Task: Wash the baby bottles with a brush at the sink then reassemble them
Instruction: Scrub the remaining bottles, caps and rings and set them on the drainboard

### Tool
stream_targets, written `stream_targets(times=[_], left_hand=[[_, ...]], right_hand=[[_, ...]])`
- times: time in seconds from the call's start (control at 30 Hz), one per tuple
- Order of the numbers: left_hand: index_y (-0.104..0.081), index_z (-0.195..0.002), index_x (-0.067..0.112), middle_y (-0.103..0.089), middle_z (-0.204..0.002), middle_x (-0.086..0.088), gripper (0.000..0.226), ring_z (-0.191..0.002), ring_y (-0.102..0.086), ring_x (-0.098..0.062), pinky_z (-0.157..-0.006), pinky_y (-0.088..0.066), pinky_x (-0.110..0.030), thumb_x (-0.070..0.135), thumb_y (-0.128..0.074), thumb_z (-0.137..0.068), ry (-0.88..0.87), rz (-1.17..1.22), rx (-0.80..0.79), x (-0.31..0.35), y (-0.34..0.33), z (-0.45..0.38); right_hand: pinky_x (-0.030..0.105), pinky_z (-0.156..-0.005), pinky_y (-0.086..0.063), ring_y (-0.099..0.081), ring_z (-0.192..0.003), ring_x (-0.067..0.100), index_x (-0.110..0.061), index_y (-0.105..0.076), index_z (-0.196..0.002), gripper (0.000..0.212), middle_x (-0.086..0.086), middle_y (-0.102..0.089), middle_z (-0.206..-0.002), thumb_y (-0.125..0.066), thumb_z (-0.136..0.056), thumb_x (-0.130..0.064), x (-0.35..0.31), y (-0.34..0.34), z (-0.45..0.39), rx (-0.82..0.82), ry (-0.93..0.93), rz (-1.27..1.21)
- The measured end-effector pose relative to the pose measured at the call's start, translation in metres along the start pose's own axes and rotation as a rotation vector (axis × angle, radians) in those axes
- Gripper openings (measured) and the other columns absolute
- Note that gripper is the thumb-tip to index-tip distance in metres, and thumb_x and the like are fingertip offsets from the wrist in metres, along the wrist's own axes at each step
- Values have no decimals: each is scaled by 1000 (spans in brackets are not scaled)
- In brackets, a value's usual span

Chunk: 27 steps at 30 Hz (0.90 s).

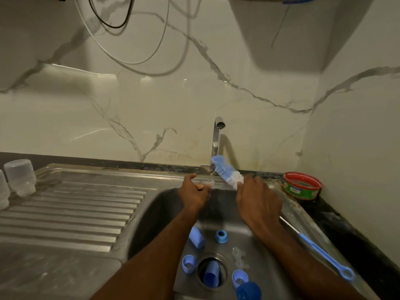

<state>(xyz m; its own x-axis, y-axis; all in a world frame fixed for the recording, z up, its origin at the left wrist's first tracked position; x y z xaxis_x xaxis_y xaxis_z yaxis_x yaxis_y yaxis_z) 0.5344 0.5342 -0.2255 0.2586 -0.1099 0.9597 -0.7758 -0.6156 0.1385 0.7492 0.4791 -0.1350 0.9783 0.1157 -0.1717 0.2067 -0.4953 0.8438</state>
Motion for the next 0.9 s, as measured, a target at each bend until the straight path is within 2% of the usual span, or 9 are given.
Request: stream_targets(times=[0.1,0.2,0.33,0.43,0.5,0.57,0.67,0.73,0.9], left_hand=[[-48,-141,17,-66,-125,-8,66,-112,-65,-19,-86,-49,-19,15,-81,-84,-109,-63,-16,12,1,3],[-47,-135,20,-72,-113,-4,61,-99,-70,-12,-84,-57,-22,16,-81,-84,-354,-130,-140,33,-15,12],[-40,-136,21,-70,-119,-4,64,-106,-69,-12,-81,-52,-7,18,-80,-86,-504,-187,-277,43,-30,21],[-38,-136,20,-68,-122,-3,63,-107,-68,-9,-90,-55,-17,18,-78,-88,-555,-216,-317,47,-33,27],[-40,-135,17,-69,-116,-4,60,-100,-69,-8,-83,-55,-11,10,-76,-88,-469,-173,-224,41,-24,20],[-39,-135,17,-70,-112,-6,61,-98,-70,-12,-74,-52,-7,9,-76,-88,-468,-185,-160,38,-16,16],[-39,-130,20,-71,-107,-3,57,-96,-70,-9,-83,-56,-17,15,-77,-88,-676,-261,-277,46,-27,22],[-41,-126,19,-70,-101,0,51,-91,-69,-6,-83,-57,-21,15,-76,-89,-740,-256,-310,52,-29,27],[-46,-126,18,-68,-112,2,44,-101,-66,-4,-91,-53,-16,18,-72,-91,-798,-302,-365,57,-35,33]], right_hand=[[29,-65,-43,-64,-92,17,-22,-54,-128,34,1,-61,-115,-56,-100,-42,0,-6,0,-45,16,43],[29,-67,-45,-63,-91,18,-24,-54,-131,40,2,-62,-115,-63,-96,-41,0,-22,0,-157,17,92],[30,-67,-44,-64,-92,19,-23,-57,-130,37,3,-63,-114,-63,-97,-39,0,-23,-9,-144,16,118],[30,-65,-44,-65,-90,19,-22,-60,-127,36,3,-65,-111,-64,-96,-39,5,-20,-12,-122,-10,120],[30,-64,-43,-63,-87,18,-23,-59,-126,37,2,-64,-111,-64,-95,-42,7,-17,-10,-122,-16,95],[30,-64,-42,-56,-80,16,-23,-59,-126,37,2,-64,-111,-64,-95,-43,3,-18,-6,-129,19,102],[30,-66,-44,-56,-80,16,-22,-60,-126,37,2,-64,-109,-65,-94,-41,-3,-21,-2,-140,51,144],[30,-67,-44,-61,-86,18,-22,-58,-127,35,3,-63,-112,-63,-96,-39,-5,-23,-5,-150,63,158],[30,-65,-41,-56,-79,17,-20,-61,-125,36,3,-66,-108,-64,-95,-41,3,-24,-15,-149,-1,168]])
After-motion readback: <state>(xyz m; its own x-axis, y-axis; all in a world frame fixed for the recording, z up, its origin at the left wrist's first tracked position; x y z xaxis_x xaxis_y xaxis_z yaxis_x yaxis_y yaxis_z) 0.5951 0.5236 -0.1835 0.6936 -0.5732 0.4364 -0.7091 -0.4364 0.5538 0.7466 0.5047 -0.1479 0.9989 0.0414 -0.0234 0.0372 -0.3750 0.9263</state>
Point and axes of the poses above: each hand's wrist, its own z-axis away from the middle knuckle, its own y-axis out of the back of the hand, x = y × z, the point moved 9 cm from there along -z, towards the middle knuckle
